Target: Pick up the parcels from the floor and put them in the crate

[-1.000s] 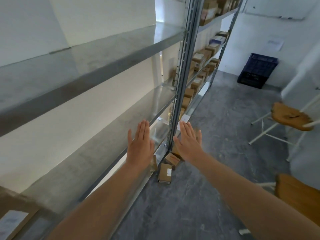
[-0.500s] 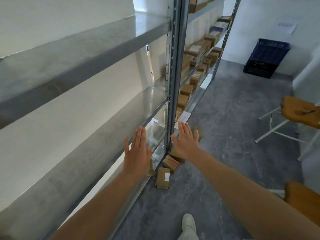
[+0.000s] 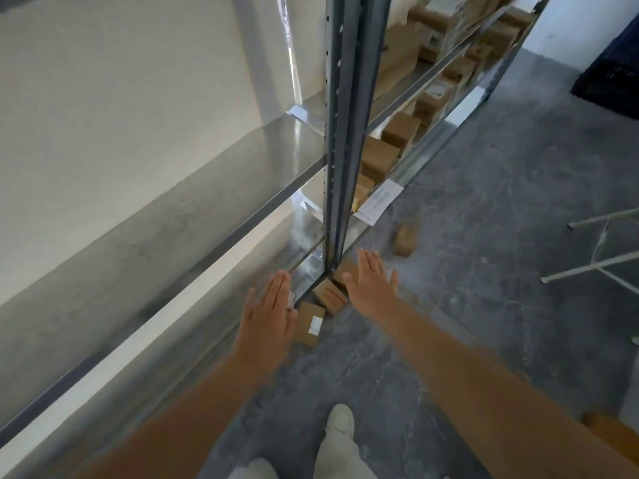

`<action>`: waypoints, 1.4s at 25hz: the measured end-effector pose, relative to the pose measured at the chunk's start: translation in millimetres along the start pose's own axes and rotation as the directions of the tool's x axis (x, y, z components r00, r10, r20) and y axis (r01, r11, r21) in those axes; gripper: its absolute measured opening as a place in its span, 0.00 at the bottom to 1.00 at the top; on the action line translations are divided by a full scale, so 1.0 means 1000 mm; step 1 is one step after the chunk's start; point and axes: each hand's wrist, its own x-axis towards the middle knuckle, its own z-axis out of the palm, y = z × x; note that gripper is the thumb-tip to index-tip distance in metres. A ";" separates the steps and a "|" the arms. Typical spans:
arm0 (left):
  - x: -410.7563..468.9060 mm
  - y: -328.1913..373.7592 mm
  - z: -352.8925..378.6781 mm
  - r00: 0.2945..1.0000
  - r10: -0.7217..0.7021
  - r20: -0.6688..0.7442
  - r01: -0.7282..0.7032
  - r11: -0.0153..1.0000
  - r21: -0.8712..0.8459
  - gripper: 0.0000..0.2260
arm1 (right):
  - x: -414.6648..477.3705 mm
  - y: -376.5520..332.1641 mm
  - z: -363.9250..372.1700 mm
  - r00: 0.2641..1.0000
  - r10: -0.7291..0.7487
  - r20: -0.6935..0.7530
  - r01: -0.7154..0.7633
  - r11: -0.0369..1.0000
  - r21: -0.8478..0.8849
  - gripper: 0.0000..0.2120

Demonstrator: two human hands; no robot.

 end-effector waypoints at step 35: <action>0.159 -0.219 0.511 0.710 -0.578 0.402 0.610 0.219 -0.762 0.34 | 0.292 0.107 0.450 0.922 0.214 0.323 -0.340 0.847 0.409 0.21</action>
